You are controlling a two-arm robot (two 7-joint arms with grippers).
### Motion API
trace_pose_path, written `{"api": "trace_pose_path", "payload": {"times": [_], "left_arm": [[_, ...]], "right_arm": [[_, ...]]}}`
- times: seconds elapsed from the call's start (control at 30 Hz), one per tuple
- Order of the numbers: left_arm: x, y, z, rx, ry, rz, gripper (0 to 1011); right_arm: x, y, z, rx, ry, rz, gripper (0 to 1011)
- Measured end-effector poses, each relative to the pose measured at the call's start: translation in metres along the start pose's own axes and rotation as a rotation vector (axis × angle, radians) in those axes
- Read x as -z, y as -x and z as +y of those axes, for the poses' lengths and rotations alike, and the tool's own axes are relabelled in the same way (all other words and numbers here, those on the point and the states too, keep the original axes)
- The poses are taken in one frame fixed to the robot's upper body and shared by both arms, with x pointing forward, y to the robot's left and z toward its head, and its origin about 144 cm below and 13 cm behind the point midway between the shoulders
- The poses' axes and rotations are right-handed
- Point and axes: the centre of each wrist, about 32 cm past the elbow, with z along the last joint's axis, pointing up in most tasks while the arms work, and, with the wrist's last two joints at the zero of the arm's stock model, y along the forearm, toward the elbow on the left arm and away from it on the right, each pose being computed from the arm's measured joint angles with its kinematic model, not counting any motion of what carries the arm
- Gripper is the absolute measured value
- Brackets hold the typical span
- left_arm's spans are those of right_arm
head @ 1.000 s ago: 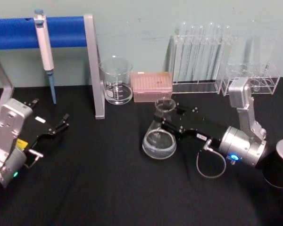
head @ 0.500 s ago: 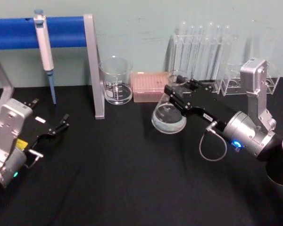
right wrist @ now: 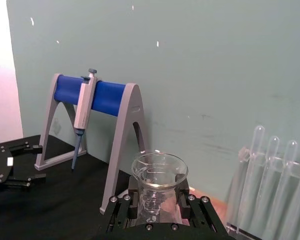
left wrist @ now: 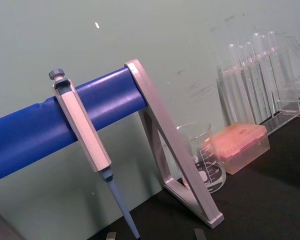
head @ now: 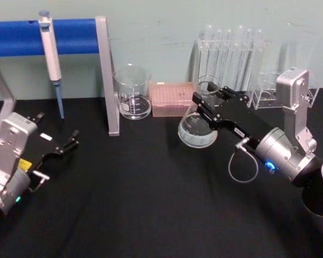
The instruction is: Grasp the erlenmeyer flask with one hand, shake it three times, then place it back.
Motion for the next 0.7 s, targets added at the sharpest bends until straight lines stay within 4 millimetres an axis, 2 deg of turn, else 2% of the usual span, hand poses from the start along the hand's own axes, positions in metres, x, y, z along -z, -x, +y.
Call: {"api": "trace_pose_path", "payload": {"times": [0.3,0.7], "left_arm": [[0.0,0.0,0.0,0.0,0.0,0.0,1001],[0.0,0.0,0.0,0.0,0.0,0.0,1001]], "right_arm": [[0.001,0.002,0.002,-0.046,-0.02,0.006,449],[-0.001,0.018,0.015,-0.254,-0.026,-0.004,449]]}}
